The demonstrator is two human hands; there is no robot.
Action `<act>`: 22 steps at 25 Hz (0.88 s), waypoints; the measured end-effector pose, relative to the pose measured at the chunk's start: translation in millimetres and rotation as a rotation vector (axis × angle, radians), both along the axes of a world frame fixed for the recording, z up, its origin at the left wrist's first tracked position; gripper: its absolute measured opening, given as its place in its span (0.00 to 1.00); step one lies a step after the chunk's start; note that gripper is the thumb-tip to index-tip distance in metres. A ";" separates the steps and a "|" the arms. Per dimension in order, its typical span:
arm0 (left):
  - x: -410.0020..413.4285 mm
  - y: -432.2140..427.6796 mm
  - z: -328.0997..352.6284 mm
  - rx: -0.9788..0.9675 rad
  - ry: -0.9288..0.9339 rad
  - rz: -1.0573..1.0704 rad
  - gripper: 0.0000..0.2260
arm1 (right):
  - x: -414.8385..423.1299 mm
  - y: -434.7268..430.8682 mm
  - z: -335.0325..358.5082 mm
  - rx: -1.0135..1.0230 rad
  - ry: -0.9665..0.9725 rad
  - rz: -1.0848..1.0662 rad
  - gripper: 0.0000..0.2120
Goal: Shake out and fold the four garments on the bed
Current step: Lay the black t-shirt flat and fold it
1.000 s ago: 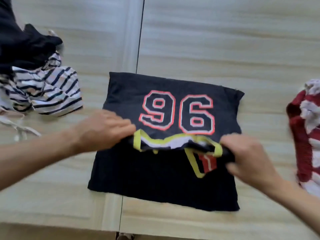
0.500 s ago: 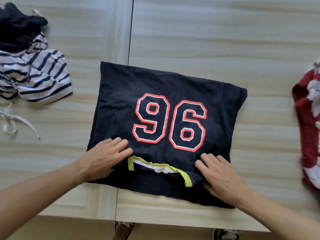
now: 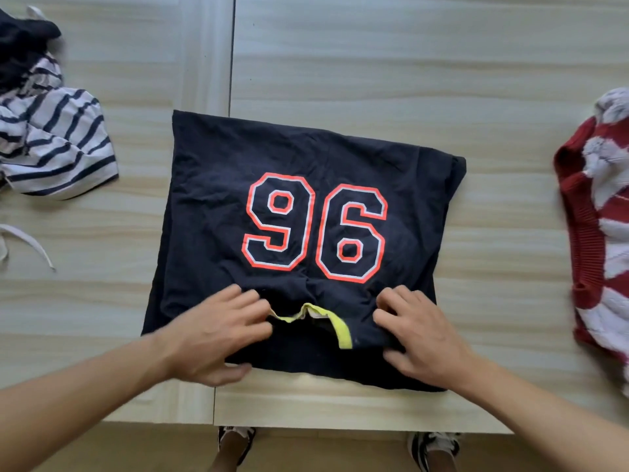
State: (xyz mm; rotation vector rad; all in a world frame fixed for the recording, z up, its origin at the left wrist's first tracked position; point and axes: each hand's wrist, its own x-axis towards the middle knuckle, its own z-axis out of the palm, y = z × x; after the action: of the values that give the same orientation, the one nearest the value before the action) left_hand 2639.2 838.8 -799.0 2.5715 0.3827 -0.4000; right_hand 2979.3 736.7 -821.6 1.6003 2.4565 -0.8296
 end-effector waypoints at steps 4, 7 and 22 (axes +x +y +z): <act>66.2 -77.7 -1.8 -0.342 0.100 0.108 0.10 | -6.2 0.4 -14.6 0.029 -0.150 -0.072 0.25; 123.4 -108.8 -14.5 -0.912 0.227 0.832 0.11 | -4.3 8.9 -16.8 -0.010 -0.063 -0.331 0.23; 162.5 -66.8 -8.8 -0.841 -0.387 2.222 0.12 | 25.8 -7.6 25.9 0.141 0.224 -0.236 0.16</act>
State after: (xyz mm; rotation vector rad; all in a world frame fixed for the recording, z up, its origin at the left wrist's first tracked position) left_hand 2801.7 772.0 -807.9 0.3740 1.8473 0.6184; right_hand 3005.1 729.1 -795.7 1.9780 2.5590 -0.9317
